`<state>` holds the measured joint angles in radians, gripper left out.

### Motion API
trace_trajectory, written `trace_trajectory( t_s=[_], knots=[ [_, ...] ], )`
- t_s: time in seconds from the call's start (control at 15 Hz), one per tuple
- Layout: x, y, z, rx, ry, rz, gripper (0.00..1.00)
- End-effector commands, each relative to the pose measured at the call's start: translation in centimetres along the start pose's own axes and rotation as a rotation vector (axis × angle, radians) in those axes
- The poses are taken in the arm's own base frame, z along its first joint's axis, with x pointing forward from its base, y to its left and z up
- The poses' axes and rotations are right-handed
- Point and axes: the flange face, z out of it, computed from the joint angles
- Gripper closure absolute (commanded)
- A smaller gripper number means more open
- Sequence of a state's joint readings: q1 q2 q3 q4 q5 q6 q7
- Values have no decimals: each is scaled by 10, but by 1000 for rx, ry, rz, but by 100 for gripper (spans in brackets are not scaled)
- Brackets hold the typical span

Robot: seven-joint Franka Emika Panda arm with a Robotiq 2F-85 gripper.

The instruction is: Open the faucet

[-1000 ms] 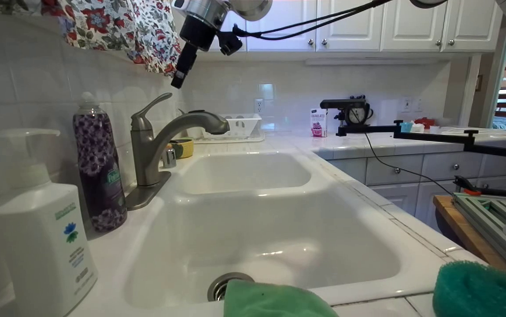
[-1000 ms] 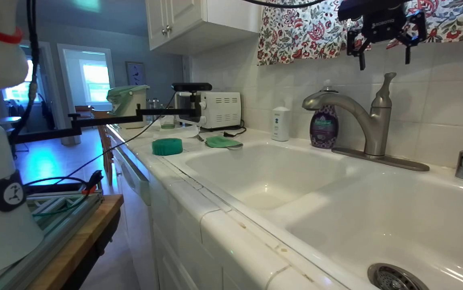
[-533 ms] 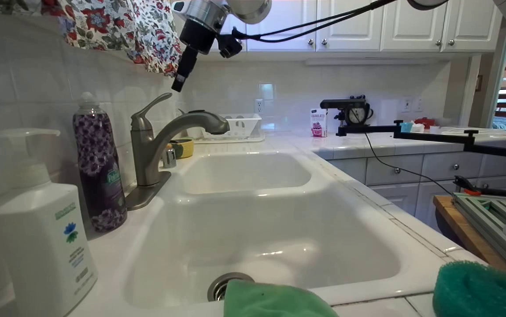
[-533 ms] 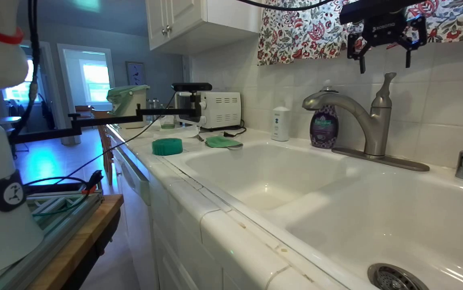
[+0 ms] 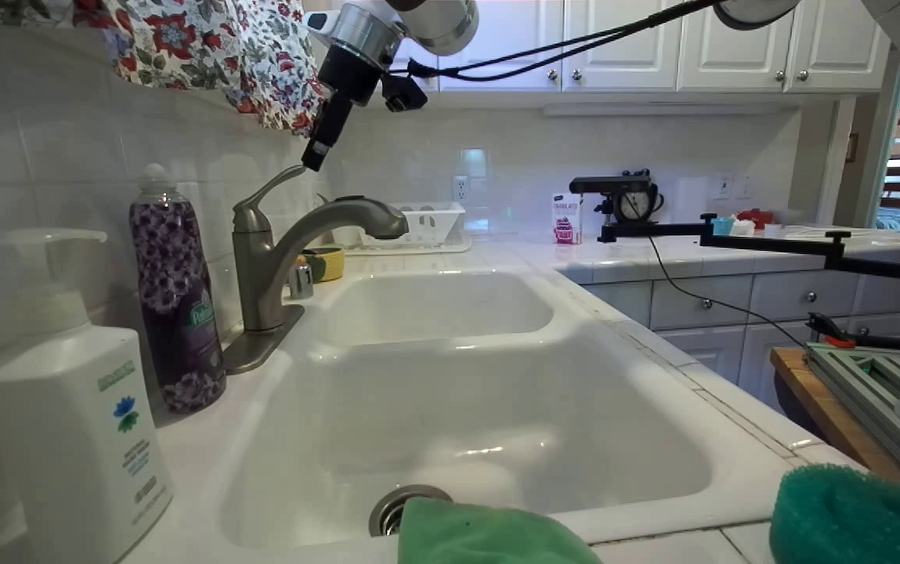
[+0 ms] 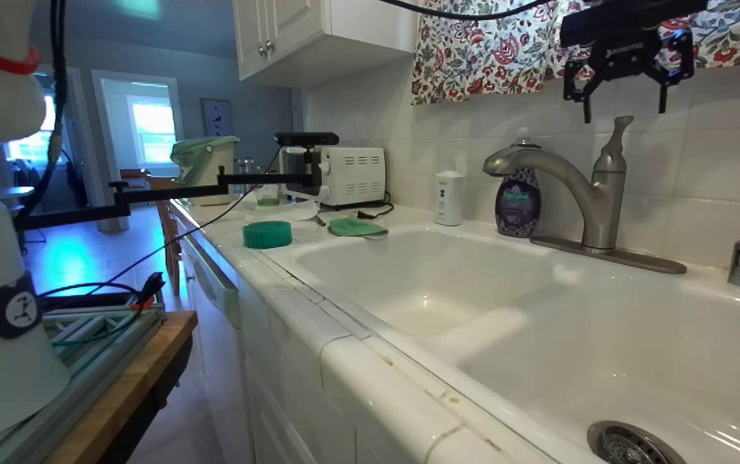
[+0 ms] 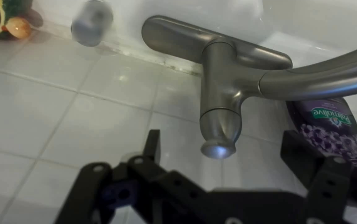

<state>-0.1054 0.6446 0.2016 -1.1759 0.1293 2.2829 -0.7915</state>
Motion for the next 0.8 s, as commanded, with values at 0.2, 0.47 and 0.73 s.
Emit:
trace_trajectory(
  t_s=[0.2, 0.47, 0.73],
  knots=[
    [2, 12, 8, 40, 59, -62, 21],
    [3, 14, 12, 42, 68, -82, 51],
    [6, 13, 13, 43, 76, -92, 71]
  ],
)
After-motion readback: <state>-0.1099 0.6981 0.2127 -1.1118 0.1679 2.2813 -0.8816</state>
